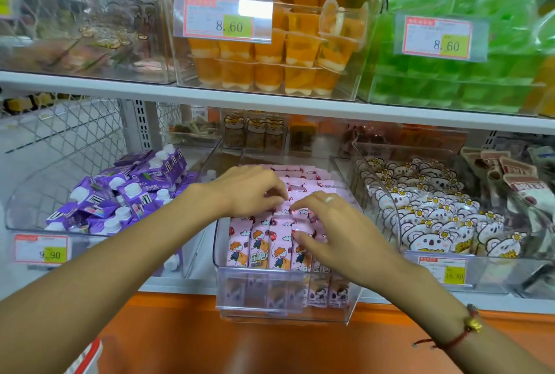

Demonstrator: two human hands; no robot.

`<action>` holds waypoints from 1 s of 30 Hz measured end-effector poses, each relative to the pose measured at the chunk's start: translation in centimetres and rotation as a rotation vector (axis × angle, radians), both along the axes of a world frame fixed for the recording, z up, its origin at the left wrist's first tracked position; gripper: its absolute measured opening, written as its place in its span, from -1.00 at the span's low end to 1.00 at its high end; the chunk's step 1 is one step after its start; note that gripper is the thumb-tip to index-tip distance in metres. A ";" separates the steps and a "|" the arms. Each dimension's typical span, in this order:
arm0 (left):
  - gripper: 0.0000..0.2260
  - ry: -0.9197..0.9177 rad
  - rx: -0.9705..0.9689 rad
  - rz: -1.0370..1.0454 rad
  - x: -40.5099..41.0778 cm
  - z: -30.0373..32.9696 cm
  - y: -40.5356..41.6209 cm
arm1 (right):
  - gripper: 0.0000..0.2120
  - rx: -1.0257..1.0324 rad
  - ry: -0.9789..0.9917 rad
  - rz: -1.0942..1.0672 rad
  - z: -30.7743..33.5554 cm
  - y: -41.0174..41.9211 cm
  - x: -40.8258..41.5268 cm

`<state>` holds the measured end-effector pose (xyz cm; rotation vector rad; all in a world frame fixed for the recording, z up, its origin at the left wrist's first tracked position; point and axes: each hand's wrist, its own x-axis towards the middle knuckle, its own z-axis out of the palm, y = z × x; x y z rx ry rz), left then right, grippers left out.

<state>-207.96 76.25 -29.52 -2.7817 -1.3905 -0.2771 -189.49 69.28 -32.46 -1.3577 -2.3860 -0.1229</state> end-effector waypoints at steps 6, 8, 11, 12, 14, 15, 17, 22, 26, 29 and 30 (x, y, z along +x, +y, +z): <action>-0.73 0.061 0.054 -0.044 -0.6 -0.3 -1.9 | -0.65 -0.030 -0.123 -0.045 0.7 -0.5 0.2; -0.75 0.065 0.088 -0.007 -0.3 -0.9 -2.2 | -0.62 -0.047 -0.194 -0.054 0.5 -0.6 0.1; -0.80 -0.048 0.101 0.062 -0.2 -0.9 -2.5 | -0.61 -0.046 -0.226 -0.057 0.4 -0.5 0.1; -0.81 -0.114 0.108 0.083 -0.2 -0.8 -2.7 | -0.61 -0.043 -0.224 -0.057 0.4 -0.5 0.1; -0.85 -0.305 0.146 0.134 -0.2 -0.5 -3.3 | -0.61 -0.042 -0.227 -0.060 0.4 -0.5 0.1; -0.88 -0.435 0.159 0.155 -0.2 -0.4 -3.7 | -0.61 -0.042 -0.232 -0.063 0.4 -0.5 0.1; -0.91 -0.722 0.163 0.182 -0.3 -0.3 -4.6 | -0.54 -0.053 -0.240 -0.071 0.4 -0.4 0.2; -0.92 -1.123 0.241 0.175 -0.2 -0.4 -6.4 | -0.12 -0.210 0.100 -0.071 1.2 -1.1 -0.1; -0.92 -1.227 0.161 0.063 0.4 -0.7 -8.0 | -0.44 -0.211 0.491 0.065 1.7 -1.4 -1.9; -0.86 -1.266 0.029 -0.014 0.5 -1.0 -8.5 | -0.71 -0.270 0.697 0.104 1.8 -1.4 -2.7; -0.82 -1.264 -0.004 -0.015 0.5 -1.3 -8.5 | -0.74 -0.343 0.831 0.081 1.8 -1.4 -2.7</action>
